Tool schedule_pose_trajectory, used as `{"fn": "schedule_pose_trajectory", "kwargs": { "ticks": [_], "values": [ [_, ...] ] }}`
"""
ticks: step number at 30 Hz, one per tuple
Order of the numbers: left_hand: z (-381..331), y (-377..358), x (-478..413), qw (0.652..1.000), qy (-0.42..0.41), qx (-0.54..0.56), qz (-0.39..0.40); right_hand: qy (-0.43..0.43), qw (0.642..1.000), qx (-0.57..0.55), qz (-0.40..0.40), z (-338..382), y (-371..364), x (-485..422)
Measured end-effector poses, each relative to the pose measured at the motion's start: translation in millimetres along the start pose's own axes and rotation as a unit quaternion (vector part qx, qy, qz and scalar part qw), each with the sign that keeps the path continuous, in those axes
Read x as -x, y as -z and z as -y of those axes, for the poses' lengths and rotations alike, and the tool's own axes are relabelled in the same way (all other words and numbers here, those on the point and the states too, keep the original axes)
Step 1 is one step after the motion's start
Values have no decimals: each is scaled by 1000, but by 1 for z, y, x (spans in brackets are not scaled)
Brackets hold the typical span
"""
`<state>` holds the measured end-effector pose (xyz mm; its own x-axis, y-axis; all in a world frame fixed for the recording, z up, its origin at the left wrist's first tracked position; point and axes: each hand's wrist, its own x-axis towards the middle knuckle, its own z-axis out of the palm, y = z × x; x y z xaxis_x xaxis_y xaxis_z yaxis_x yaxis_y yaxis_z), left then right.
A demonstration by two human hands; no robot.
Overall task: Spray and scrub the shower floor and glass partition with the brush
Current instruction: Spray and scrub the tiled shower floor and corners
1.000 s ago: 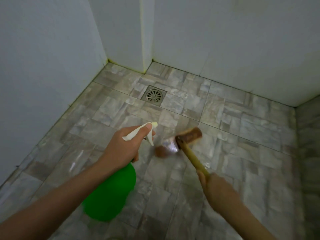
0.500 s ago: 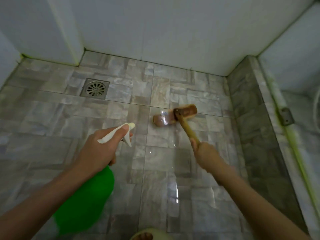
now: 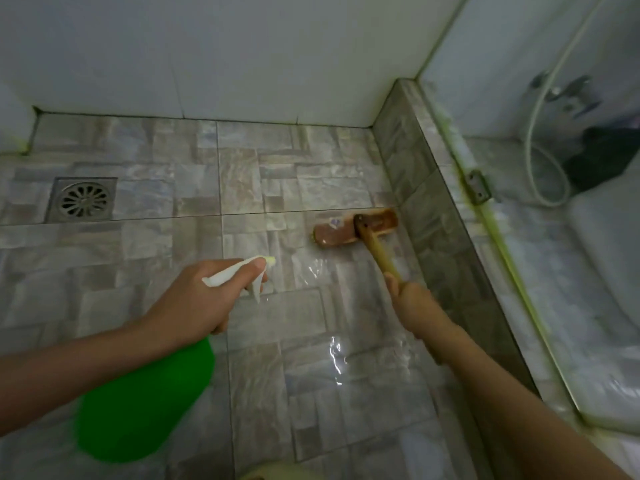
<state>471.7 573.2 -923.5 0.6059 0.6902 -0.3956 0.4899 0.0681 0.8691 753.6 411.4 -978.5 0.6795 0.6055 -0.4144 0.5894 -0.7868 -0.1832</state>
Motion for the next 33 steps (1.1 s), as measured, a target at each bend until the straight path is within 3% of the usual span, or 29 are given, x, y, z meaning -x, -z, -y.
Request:
{"fn": "schedule_pose_trajectory", "kwargs": {
  "ticks": [7,14,21,28,33],
  "values": [
    [-15,-23,-14,999,-27,14,-10,-121,990,-48,61,-60,-9,100],
    [-7,-26,-10,999,-27,25,-4,-65,996,-51,14,9,36,-27],
    [-9,-6,-9,998,-22,42,-45,-73,996,-16,47,-20,17,40],
    [-7,10,-14,997,-26,33,-72,-43,997,-35,45,58,71,-93],
    [-12,20,-18,992,-23,47,-116,-37,997,-54,26,32,36,-46]
  ]
}}
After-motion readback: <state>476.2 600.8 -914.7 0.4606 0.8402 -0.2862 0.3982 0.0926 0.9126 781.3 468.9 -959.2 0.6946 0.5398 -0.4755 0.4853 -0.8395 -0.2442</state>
